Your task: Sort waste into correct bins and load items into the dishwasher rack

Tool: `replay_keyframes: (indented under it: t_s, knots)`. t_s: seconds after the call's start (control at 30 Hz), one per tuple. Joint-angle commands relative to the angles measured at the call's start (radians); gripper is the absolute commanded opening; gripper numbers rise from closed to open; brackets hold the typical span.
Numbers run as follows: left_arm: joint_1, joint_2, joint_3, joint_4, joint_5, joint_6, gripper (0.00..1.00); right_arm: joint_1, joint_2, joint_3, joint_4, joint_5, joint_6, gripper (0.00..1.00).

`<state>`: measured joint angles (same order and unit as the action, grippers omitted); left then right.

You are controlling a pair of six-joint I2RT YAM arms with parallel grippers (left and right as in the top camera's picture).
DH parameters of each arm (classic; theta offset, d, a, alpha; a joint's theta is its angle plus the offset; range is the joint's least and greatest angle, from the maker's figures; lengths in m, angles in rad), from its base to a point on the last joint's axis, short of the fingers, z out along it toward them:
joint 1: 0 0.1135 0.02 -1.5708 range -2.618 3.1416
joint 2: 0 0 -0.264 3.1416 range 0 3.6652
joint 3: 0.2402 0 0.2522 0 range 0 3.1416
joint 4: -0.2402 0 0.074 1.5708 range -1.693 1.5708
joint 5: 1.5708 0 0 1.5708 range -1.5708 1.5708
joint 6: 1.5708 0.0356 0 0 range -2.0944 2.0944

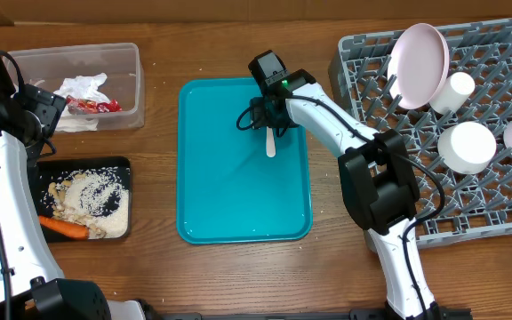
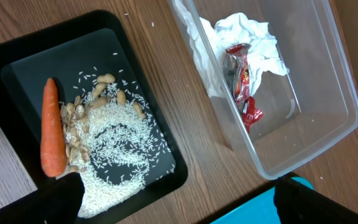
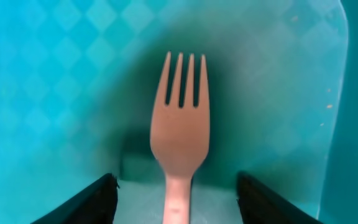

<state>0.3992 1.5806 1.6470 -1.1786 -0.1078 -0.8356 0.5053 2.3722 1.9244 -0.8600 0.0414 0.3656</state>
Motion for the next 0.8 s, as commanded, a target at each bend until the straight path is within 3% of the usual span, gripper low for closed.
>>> replay_keyframes:
  t_s: [0.0,0.1,0.6,0.67,0.77]
  knots:
    - [0.000,0.003,0.007,0.001,-0.003,-0.010,1.00,0.000,0.011,-0.027,0.027,-0.005,0.000,0.49]
    - [0.000,0.003,0.007,0.001,-0.003,-0.010,1.00,0.001,0.011,-0.029,0.037,0.004,0.000,0.45]
    - [0.000,0.003,0.007,0.001,-0.003,-0.010,1.00,0.080,0.014,-0.105,0.089,0.245,-0.002,0.46]
    - [0.000,0.003,0.007,0.001,-0.003,-0.010,1.00,0.080,0.014,-0.112,0.096,0.238,-0.002,0.37]
    - [0.000,0.003,0.007,0.001,-0.003,-0.010,1.00,0.075,0.014,-0.112,0.097,0.195,-0.002,0.32]
